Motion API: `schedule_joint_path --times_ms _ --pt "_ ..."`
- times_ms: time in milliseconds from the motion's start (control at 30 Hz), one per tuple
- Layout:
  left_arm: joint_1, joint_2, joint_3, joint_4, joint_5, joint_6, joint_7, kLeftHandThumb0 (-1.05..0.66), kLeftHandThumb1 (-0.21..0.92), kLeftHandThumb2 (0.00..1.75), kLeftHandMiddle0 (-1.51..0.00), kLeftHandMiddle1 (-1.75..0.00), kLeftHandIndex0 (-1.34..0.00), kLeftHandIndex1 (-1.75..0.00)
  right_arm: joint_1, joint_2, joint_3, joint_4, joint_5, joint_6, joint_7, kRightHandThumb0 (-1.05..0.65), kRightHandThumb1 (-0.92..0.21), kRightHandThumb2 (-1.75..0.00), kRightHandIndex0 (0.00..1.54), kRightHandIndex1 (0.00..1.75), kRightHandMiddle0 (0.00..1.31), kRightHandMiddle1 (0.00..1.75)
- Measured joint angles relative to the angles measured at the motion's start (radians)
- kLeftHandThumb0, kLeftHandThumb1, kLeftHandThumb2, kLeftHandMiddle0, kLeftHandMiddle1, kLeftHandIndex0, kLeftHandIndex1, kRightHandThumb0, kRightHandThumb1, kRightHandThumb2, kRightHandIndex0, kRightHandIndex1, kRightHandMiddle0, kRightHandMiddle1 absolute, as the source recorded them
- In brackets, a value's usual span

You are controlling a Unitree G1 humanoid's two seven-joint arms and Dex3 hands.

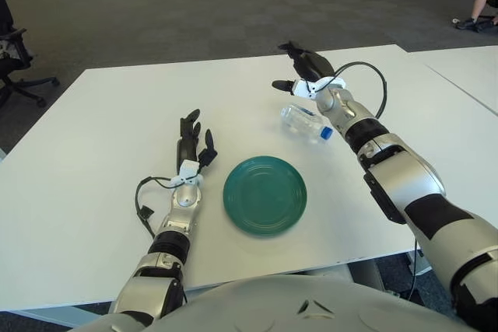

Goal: Put the bottle into the plate.

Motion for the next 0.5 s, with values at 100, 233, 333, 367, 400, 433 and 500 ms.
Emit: schedule_joint_path --times_ms 100,233,333,367,400,433,500 --pt "0.002 0.001 0.003 -0.006 -0.001 0.005 0.0 -0.75 0.92 0.83 -0.41 0.0 0.0 -0.83 -0.015 0.001 0.008 0.021 -0.002 0.005 -0.001 -0.89 -0.92 -0.39 0.25 0.02 0.0 0.49" --pt "0.009 -0.002 0.005 -0.024 -0.001 0.011 0.0 -0.75 0.92 0.83 -0.4 0.0 0.0 -0.82 -0.029 0.005 0.015 0.031 -0.002 0.013 -0.001 -0.89 -0.92 -0.37 0.24 0.02 0.0 0.49" --pt "0.014 -0.004 0.007 -0.034 -0.001 0.014 0.0 -0.75 0.92 0.83 -0.4 0.0 0.0 -0.82 -0.04 0.009 0.017 0.037 -0.002 0.024 0.0 -0.89 -0.92 -0.36 0.24 0.02 0.0 0.48" --pt "0.015 -0.004 0.008 -0.037 -0.001 0.016 0.0 -0.75 0.92 0.83 -0.4 0.0 0.0 -0.81 -0.043 0.009 0.017 0.04 -0.002 0.028 0.0 -0.89 -0.92 -0.36 0.24 0.02 0.0 0.48" --pt "0.017 -0.004 0.009 -0.039 -0.001 0.018 0.0 -0.74 0.92 0.83 -0.4 0.0 0.0 -0.81 -0.047 0.009 0.017 0.041 -0.002 0.033 0.0 -0.89 -0.92 -0.36 0.24 0.02 0.0 0.48" --pt "0.018 -0.004 0.01 -0.041 -0.001 0.018 0.0 -0.74 0.92 0.84 -0.4 0.0 0.0 -0.81 -0.05 0.009 0.017 0.042 -0.002 0.037 0.0 -0.89 -0.92 -0.36 0.24 0.02 0.0 0.48" --pt "0.02 -0.004 0.012 -0.045 -0.002 0.02 0.0 -0.74 0.92 0.84 -0.4 0.0 0.0 -0.81 -0.056 0.009 0.017 0.045 -0.001 0.05 0.0 -0.88 -0.92 -0.36 0.25 0.02 0.0 0.47"
